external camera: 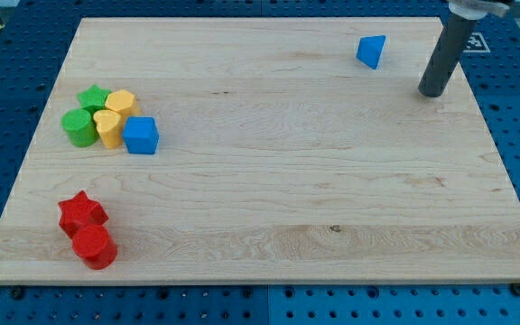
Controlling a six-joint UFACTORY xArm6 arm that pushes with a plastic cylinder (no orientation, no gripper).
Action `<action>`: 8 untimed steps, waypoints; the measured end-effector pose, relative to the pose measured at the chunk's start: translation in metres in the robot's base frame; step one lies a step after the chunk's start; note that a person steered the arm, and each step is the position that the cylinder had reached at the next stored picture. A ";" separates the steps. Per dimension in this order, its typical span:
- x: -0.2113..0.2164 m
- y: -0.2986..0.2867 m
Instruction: Move the blue triangle diagonally to the yellow hexagon
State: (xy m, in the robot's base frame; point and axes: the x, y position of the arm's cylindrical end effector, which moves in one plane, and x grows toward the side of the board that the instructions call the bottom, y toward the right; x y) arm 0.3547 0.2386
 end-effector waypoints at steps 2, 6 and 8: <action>-0.050 0.010; -0.088 -0.045; -0.077 -0.055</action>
State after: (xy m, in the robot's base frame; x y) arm 0.2775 0.1839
